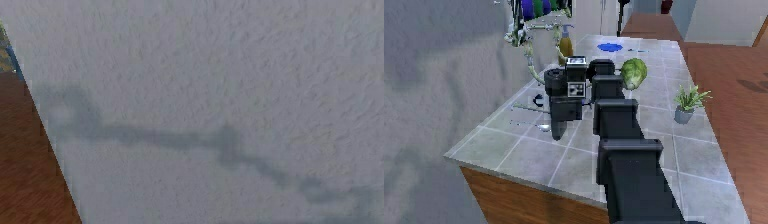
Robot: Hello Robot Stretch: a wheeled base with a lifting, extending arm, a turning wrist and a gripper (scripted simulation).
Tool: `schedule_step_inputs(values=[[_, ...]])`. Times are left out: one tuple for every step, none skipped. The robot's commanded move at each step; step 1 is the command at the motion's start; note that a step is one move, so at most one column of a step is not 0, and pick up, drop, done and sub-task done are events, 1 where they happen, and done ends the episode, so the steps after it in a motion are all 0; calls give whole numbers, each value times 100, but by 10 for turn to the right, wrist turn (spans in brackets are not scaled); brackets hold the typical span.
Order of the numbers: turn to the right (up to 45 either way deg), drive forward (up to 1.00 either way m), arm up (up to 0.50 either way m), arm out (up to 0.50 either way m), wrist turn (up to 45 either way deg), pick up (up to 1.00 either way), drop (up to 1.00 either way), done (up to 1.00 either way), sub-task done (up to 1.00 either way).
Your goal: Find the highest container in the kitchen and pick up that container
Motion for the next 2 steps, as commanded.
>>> schedule_step_inputs(values=[[0, 0, 0, 0, 0, 100, 0, 0, 0], [0, 0, 0, 0, 0, 0, 0, 100, 0]])
